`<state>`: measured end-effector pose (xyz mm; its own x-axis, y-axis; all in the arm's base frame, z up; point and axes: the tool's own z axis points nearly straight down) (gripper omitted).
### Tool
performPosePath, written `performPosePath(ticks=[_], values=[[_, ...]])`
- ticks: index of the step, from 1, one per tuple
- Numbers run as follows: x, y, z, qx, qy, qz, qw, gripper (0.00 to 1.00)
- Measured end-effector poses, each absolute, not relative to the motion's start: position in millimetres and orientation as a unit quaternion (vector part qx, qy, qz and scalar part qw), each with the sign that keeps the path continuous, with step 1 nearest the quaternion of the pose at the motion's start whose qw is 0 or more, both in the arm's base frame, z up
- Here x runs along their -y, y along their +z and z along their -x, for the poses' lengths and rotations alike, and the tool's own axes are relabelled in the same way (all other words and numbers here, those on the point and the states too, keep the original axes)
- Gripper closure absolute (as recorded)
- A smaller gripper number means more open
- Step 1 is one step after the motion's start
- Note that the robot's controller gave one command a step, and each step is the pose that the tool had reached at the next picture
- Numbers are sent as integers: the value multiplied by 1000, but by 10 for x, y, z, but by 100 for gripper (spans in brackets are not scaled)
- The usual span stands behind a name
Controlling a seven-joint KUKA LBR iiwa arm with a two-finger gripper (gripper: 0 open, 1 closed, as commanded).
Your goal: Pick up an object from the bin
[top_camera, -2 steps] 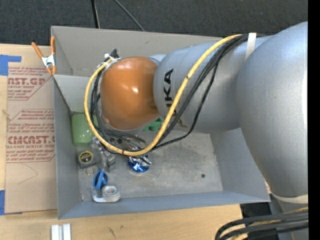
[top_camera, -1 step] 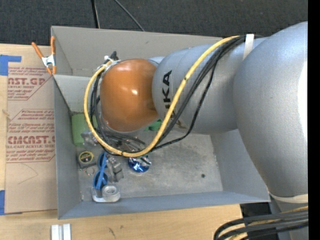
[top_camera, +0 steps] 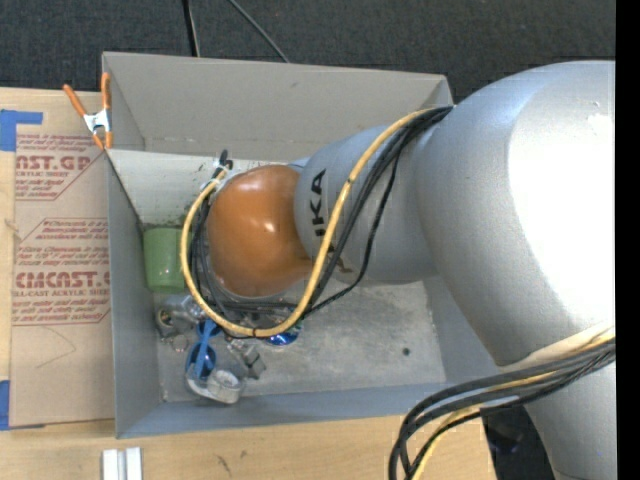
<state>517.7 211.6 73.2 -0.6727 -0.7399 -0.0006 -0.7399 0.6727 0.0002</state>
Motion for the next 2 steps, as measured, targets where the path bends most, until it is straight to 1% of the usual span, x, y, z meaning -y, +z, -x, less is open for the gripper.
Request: performPosePath(ticks=[1,2], values=[[-2125,740,-5180,-915,1,404,1,100],[-2099,2060,-5372,-911,0,412,6,100]])
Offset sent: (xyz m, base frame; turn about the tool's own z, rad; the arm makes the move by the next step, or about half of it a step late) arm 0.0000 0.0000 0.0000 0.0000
